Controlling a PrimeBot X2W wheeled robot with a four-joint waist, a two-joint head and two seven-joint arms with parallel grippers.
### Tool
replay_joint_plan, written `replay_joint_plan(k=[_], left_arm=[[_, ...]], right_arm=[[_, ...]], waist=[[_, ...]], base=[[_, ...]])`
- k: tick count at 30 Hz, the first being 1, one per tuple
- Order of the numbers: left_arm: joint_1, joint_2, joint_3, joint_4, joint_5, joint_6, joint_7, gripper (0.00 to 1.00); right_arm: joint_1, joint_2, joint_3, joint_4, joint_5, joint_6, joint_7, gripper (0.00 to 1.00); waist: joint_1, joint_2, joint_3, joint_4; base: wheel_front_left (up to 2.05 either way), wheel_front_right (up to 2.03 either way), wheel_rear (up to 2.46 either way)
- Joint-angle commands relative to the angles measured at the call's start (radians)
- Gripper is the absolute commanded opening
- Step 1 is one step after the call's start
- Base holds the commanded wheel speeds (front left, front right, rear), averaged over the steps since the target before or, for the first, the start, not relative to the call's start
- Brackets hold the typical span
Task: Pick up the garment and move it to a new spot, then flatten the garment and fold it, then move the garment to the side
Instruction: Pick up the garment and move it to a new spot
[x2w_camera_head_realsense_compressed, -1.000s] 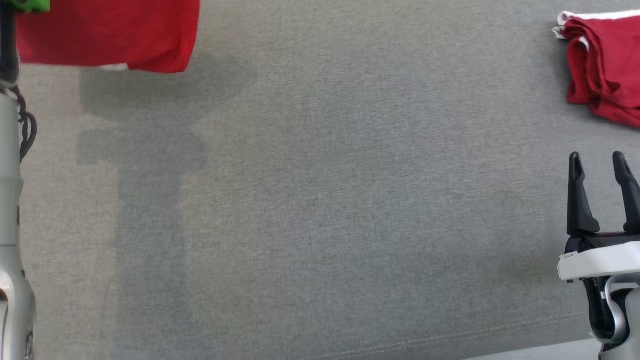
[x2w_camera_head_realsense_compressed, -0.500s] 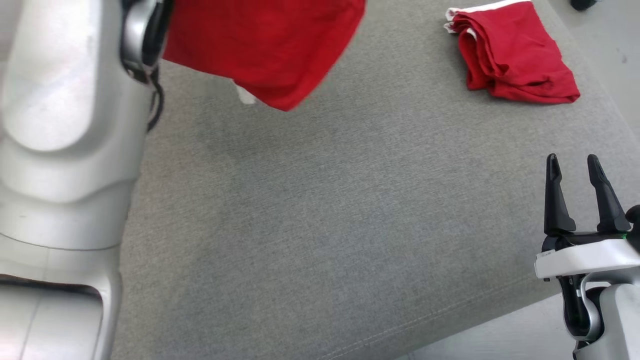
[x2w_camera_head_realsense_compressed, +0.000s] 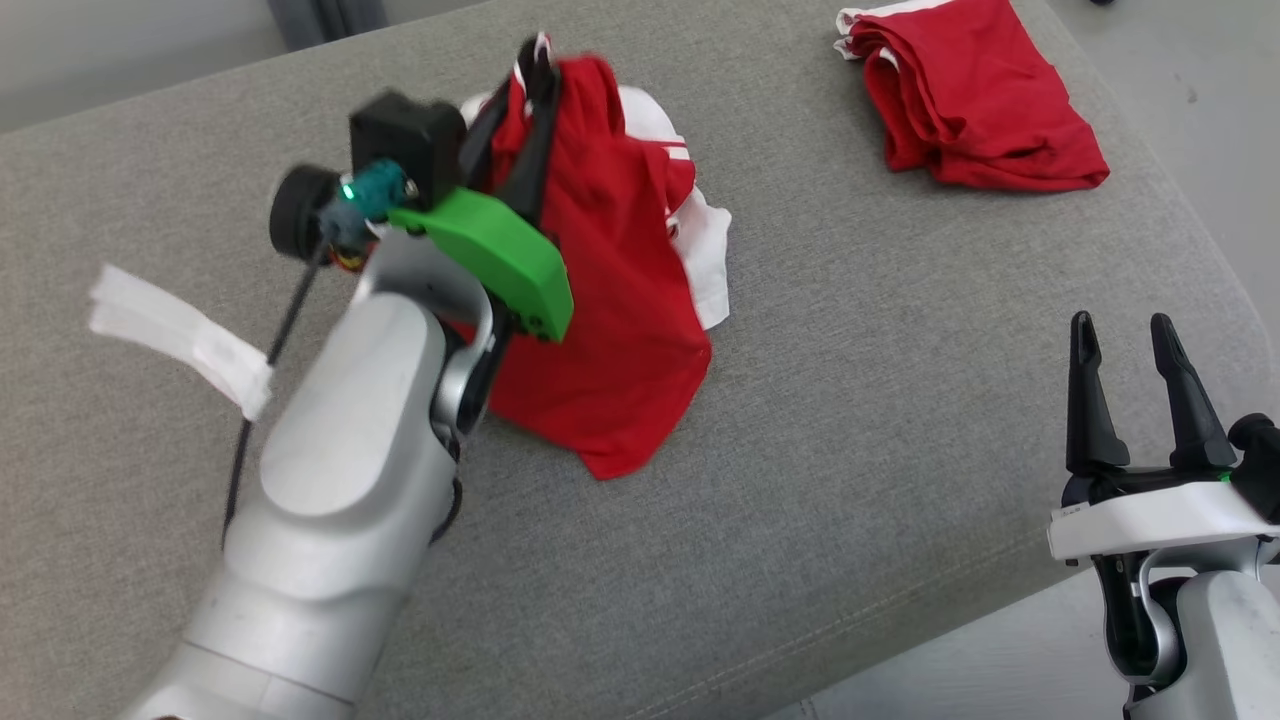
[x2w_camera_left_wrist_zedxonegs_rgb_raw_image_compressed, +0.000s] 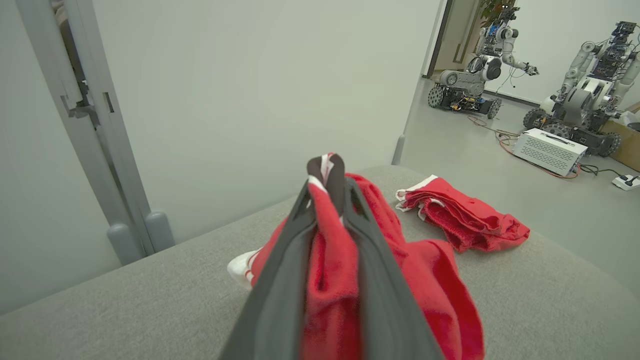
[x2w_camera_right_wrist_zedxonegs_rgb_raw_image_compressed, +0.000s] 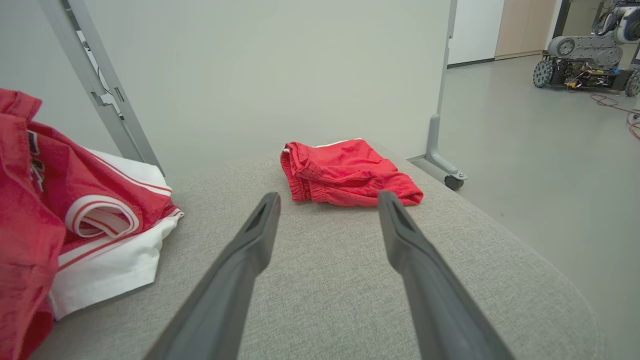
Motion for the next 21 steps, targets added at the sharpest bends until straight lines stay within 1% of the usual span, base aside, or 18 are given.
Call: replay_joint_plan(k=[1, 2, 3, 4, 8, 12, 21], left_arm=[[0.043, -0.005, -0.011, 0.012, -0.012, 0.005, -0.015, 0.41], [0.069, -0.006, -0.023, 0.022, -0.018, 0.005, -0.022, 0.47], [0.086, -0.006, -0.034, 0.028, -0.018, 0.006, -0.030, 0.62], [0.102, -0.008, -0.046, 0.035, -0.017, 0.009, -0.039, 1.00], [0.140, -0.011, -0.077, 0.047, -0.025, 0.014, -0.077, 1.00], [0.145, -0.010, -0.075, 0.035, -0.027, 0.025, -0.123, 1.00], [0.209, 0.054, -0.022, -0.050, -0.021, 0.069, -0.182, 1.00]], right_arm=[[0.003, -0.001, -0.001, -0.002, 0.001, -0.002, -0.004, 1.00], [0.003, -0.002, 0.000, -0.001, 0.001, -0.002, -0.004, 1.00], [0.002, -0.002, 0.002, -0.001, 0.000, -0.002, -0.004, 1.00], [0.001, -0.002, 0.003, -0.001, -0.001, -0.002, -0.004, 1.00], [0.006, -0.003, 0.002, 0.004, -0.003, -0.002, -0.005, 1.00], [0.018, -0.003, 0.000, 0.008, -0.005, -0.002, -0.005, 1.00], [0.045, -0.009, 0.013, -0.001, -0.016, -0.002, -0.005, 1.00]], waist=[[0.0000, -0.0001, -0.002, 0.008], [0.0000, -0.0001, -0.003, 0.012], [0.0000, -0.0001, -0.004, 0.016], [0.0000, -0.0001, -0.006, 0.020], [0.0000, -0.0001, -0.022, 0.043], [0.0000, -0.0001, -0.050, 0.067], [0.0000, -0.0001, -0.108, 0.144]], base=[[0.00, 0.00, 0.00], [0.00, 0.00, 0.00], [0.00, 0.00, 0.00], [0.00, 0.00, 0.00], [0.00, 0.00, 0.00], [0.00, 0.00, 0.00], [0.00, 0.00, 0.00]])
